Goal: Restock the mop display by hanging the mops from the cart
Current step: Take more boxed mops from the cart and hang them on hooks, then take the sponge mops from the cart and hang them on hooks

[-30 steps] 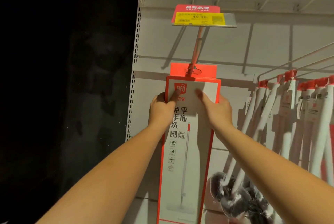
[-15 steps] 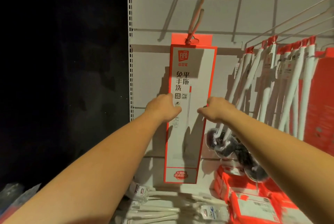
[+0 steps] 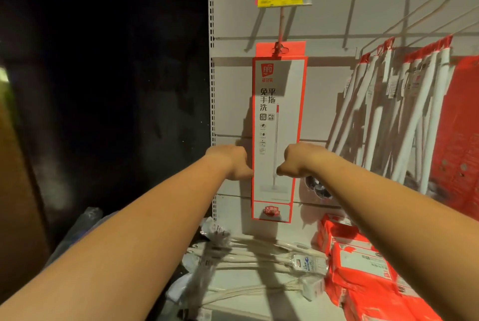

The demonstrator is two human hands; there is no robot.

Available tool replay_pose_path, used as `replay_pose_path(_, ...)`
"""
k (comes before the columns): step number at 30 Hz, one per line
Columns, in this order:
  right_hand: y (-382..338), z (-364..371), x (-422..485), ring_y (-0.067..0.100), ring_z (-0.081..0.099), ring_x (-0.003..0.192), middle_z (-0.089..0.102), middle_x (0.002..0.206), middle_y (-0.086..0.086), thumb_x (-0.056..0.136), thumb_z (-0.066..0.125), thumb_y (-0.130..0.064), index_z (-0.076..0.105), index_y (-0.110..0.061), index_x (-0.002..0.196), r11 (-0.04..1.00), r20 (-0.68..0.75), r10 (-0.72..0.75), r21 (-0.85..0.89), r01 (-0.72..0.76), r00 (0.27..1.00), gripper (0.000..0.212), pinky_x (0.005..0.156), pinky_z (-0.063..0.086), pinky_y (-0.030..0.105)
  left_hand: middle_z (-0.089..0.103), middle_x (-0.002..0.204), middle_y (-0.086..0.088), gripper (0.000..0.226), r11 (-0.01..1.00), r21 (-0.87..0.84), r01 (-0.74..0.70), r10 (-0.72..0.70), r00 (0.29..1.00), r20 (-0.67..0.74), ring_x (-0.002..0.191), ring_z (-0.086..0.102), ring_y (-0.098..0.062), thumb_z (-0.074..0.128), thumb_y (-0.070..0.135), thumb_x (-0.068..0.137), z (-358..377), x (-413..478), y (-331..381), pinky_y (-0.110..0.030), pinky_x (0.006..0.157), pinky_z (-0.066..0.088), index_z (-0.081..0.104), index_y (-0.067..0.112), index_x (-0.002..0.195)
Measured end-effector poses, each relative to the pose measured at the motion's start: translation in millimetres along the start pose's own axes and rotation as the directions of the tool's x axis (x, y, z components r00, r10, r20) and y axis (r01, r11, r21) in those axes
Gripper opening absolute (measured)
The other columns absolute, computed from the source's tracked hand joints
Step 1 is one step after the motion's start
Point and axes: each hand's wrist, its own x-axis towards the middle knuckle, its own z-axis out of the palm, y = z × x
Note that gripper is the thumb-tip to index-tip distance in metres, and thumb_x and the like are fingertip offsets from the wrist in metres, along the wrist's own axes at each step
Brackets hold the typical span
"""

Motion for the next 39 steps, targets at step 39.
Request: replay_pose_path(39, -253.5, 100.9, -349.9, 0.029, 0.053, 0.085, 0.051, 0.090, 0.006, 0.090, 0.052, -0.038, 0.050, -0.016, 0.090, 0.620, 0.065, -0.785, 0.066, 0.782, 0.616, 0.022, 0.071, 0.040, 0.033, 0.053, 0.089, -0.002, 0.026, 0.620, 0.084, 0.780, -0.785, 0.616, 0.071, 0.081, 0.050, -0.023, 0.051, 0.047, 0.091, 109.1, -521.5, -35.6, -0.034, 0.071, 0.041, 0.053, 0.022, 0.090)
